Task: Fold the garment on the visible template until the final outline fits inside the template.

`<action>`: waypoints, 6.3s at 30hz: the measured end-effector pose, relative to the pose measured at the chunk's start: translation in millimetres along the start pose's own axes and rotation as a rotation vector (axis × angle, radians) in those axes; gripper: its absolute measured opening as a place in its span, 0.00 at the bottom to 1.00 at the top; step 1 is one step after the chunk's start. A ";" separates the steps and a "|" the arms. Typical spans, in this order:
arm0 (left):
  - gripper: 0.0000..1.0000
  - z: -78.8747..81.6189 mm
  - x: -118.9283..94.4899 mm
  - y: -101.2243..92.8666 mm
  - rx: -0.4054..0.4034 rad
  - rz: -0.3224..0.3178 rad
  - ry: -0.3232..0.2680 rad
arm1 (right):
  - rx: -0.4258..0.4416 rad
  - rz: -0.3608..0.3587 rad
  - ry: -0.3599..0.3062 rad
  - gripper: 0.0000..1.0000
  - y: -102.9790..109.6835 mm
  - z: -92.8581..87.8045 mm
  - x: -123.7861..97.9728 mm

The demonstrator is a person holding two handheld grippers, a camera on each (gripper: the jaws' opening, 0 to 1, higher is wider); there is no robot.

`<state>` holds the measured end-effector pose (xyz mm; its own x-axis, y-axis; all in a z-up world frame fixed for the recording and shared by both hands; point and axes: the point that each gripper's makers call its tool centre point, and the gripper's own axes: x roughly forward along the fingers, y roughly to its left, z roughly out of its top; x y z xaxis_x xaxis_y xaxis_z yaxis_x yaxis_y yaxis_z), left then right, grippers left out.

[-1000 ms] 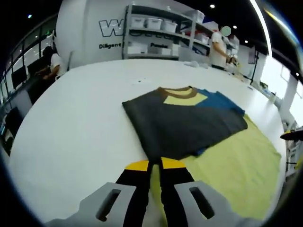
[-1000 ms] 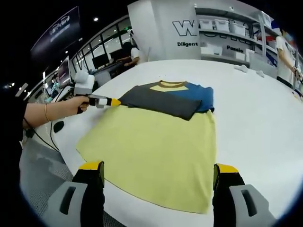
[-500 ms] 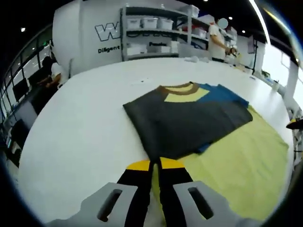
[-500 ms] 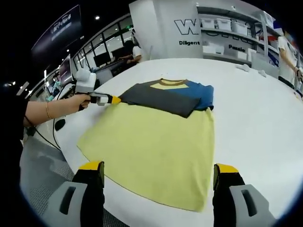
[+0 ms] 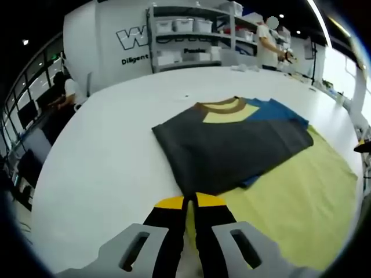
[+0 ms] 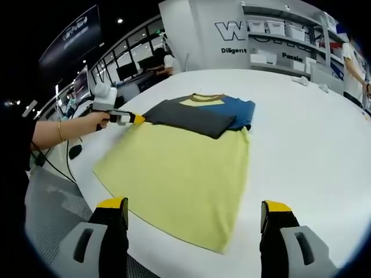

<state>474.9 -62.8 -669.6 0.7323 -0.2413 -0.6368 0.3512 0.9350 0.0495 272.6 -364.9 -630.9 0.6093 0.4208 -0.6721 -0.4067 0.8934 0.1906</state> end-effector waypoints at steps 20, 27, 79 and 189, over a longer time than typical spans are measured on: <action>0.35 2.4 -20.4 27.8 -0.051 -0.004 -0.048 | 0.006 0.025 0.006 0.94 5.0 -0.6 4.9; 0.60 1.0 -44.5 13.2 -0.004 -0.064 -0.069 | 0.001 0.041 0.009 0.98 10.4 2.0 8.7; 0.64 -117.1 -155.6 -58.6 -0.144 -0.234 0.241 | -0.012 -0.041 0.182 0.58 1.3 -48.2 5.8; 0.02 -191.4 -218.8 -86.6 0.022 -0.274 0.623 | -0.064 0.040 0.505 0.00 11.9 -113.9 -39.5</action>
<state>172.6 -41.2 -681.8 0.1449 -0.2684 -0.9524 0.4925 0.8544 -0.1658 166.2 -388.8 -683.5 0.1941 0.3118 -0.9301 -0.4733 0.8603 0.1896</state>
